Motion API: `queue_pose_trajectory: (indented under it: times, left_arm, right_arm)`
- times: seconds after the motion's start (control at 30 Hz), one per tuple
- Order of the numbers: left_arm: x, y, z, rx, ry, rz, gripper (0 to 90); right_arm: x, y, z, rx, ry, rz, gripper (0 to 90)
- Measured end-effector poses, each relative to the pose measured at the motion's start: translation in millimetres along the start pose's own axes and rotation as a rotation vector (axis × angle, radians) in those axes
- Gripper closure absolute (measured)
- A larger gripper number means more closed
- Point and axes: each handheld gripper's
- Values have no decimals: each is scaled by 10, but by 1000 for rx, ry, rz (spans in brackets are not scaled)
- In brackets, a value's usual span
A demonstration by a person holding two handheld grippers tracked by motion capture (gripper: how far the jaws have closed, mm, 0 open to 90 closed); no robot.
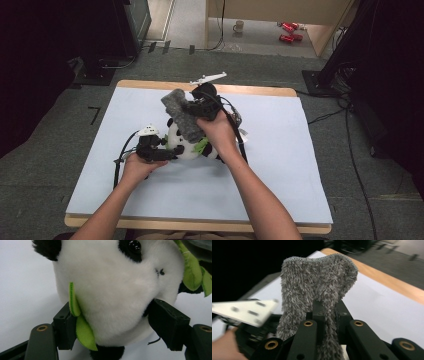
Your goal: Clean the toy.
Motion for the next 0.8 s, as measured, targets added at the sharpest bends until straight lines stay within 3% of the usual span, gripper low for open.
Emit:
queue_pose_trajectory:
  times: [0.07,0.17,0.27,0.37,0.53,0.6,0.7,0.8]
  left_arm:
    - [-2,0,1,3,1,1,275]
    - [0,0,2,1,-3,3,275]
    - [1,-2,2,-4,-3,1,275]
    - [1,21,4,-27,4,2,276]
    - [19,2,11,-9,13,24,300]
    - [17,5,14,-18,19,23,311]
    - [19,7,13,-16,22,23,319]
    - [27,-15,11,6,21,26,319]
  right_arm:
    - [75,99,18,0,3,28,831]
    - [263,181,-18,-14,45,21,831]
    - [502,155,-124,10,122,-8,830]
    - [671,111,-253,-33,171,-66,827]
    - [638,-35,-268,-59,184,-118,822]
    - [573,-101,-258,-74,192,-161,822]
    - [469,-250,-272,-66,232,-201,824]
    - [351,-395,-302,-36,242,-195,819]
Point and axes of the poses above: each handheld gripper's, and its own axes: x roughly forward along the jaws, z roughly out of its top, y roughly to its left, and after that the axes turned 10 degrees about -z, right-handed
